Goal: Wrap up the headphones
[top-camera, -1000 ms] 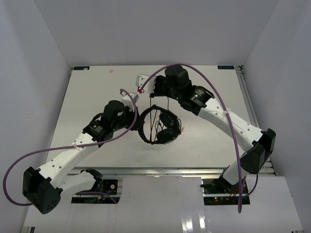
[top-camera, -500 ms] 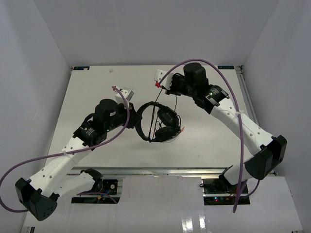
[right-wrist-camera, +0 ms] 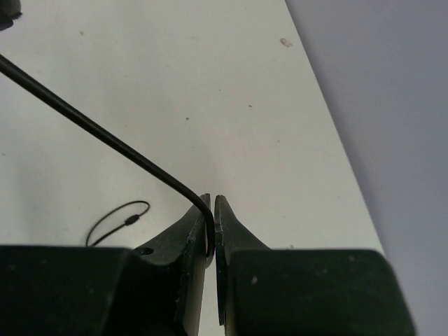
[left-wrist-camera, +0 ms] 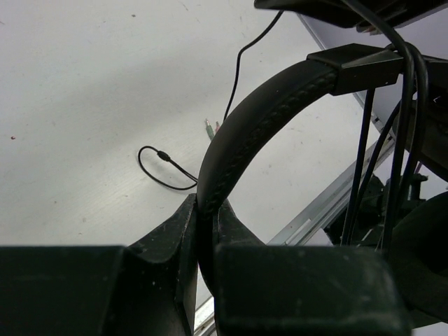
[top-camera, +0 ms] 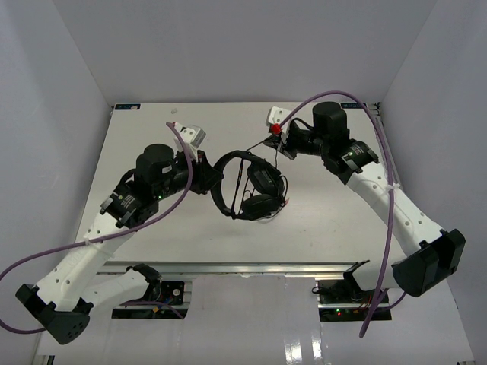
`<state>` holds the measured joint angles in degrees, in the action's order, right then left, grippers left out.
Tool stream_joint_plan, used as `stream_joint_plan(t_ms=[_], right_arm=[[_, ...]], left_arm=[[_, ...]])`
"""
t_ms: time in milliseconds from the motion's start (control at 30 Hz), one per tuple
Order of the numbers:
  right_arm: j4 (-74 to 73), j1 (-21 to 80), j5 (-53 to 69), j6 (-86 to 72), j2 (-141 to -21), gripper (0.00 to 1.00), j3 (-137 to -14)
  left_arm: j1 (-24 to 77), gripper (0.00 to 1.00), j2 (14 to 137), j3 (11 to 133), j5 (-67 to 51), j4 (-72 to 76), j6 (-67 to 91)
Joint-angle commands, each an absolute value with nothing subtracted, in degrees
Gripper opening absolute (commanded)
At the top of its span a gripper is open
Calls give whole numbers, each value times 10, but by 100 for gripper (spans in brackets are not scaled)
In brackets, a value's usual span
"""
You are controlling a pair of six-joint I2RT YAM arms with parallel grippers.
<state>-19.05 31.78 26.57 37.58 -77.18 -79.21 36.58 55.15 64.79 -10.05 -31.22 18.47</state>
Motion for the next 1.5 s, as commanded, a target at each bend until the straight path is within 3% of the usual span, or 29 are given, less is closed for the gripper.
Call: stream_joint_plan(t_ms=[0, 233, 667, 1033, 1467], right_arm=[[-129, 290, 374, 242, -748, 12, -757], [0, 265, 496, 88, -752, 12, -684], [290, 269, 523, -55, -847, 16, -533], [345, 292, 563, -52, -897, 20, -497], [340, 314, 584, -14, -893, 15, -433]], left_arm=[[370, 0, 544, 710, -145, -298, 225], [370, 0, 558, 779, -158, -299, 262], [370, 0, 599, 875, -121, -323, 287], [370, 0, 629, 931, -97, -314, 316], [369, 0, 643, 994, 85, -312, 342]])
